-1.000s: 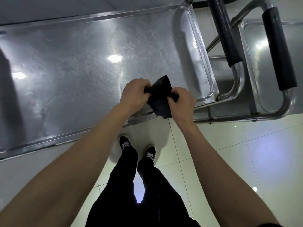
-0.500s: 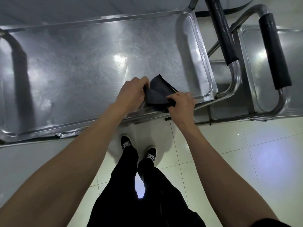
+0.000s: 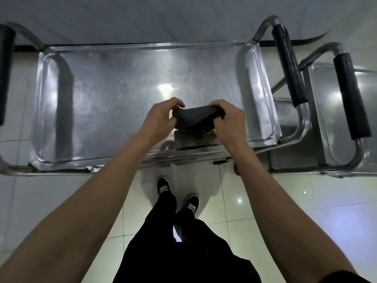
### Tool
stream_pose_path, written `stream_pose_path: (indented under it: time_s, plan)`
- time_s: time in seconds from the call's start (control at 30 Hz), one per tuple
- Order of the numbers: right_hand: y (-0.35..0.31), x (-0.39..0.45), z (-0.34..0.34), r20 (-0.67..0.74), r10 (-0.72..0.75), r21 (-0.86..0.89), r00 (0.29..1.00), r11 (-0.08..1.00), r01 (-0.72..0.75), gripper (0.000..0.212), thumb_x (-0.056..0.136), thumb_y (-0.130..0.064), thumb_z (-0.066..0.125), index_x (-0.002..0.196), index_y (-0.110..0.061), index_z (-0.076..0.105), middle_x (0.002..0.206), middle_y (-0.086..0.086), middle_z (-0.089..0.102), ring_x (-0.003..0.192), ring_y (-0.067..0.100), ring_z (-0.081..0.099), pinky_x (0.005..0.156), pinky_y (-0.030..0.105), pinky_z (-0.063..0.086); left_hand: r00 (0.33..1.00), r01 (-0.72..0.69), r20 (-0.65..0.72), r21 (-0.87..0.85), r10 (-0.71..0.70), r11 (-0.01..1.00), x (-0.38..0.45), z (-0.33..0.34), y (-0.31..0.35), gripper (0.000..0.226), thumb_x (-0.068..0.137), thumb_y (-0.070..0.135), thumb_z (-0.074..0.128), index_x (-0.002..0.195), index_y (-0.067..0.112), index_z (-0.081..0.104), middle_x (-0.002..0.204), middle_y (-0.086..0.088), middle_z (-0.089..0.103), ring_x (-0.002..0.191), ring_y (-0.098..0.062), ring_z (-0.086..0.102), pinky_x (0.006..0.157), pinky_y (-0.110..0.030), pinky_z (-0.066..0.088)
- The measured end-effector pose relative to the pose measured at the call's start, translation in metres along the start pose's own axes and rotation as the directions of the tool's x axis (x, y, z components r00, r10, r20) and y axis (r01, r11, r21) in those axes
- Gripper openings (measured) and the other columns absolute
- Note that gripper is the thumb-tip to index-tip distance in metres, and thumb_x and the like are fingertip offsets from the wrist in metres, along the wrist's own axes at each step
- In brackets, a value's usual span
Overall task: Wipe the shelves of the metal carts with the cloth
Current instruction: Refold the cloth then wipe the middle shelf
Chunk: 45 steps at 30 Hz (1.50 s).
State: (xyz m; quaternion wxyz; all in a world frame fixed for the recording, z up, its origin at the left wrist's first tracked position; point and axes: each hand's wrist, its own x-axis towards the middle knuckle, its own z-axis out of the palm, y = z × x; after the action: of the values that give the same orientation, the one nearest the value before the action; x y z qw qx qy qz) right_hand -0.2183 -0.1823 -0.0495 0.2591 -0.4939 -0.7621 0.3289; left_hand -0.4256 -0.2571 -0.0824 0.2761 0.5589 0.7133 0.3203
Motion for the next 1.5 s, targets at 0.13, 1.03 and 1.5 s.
stream_pose_path:
  time_s: [0.13, 1.03, 1.5]
  plan:
    - [-0.011, 0.012, -0.002, -0.003, -0.005, 0.064, 1.0, 0.998, 0.005, 0.048, 0.072, 0.008, 0.05, 0.1, -0.024, 0.071, 0.095, -0.012, 0.07, 0.093, 0.0, 0.062, 0.076, 0.008, 0.046, 0.999, 0.019, 0.041, -0.045, -0.018, 0.999, -0.002, 0.02, -0.009, 0.039, 0.082, -0.002, 0.07, 0.11, 0.024, 0.068, 0.102, 0.014, 0.067, 0.096, -0.012, 0.063, 0.083, -0.02, 0.049]
    - [0.003, 0.079, -0.001, 0.165, -0.17, -0.049, 0.971, 0.982, 0.181, 0.037, 0.094, -0.014, 0.064, 0.131, -0.016, 0.064, 0.132, 0.0, 0.062, 0.123, 0.019, 0.051, 0.108, 0.017, 0.033, 0.986, -0.157, -0.035, 0.161, 0.165, 0.974, 0.085, -0.041, 0.071, 0.039, 0.083, -0.009, 0.057, 0.102, 0.019, 0.078, 0.089, -0.001, 0.075, 0.081, -0.023, 0.068, 0.074, -0.042, 0.059]
    - [-0.024, 0.108, -0.005, 0.203, -0.2, 0.094, 0.958, 0.978, 0.184, 0.015, 0.093, -0.008, 0.058, 0.098, -0.017, 0.069, 0.092, -0.009, 0.068, 0.089, 0.008, 0.063, 0.084, 0.027, 0.052, 0.966, -0.124, -0.196, 0.226, 0.17, 0.966, 0.056, -0.063, 0.065, 0.034, 0.084, -0.01, 0.062, 0.106, 0.011, 0.076, 0.104, -0.003, 0.074, 0.094, -0.024, 0.067, 0.084, -0.042, 0.057]
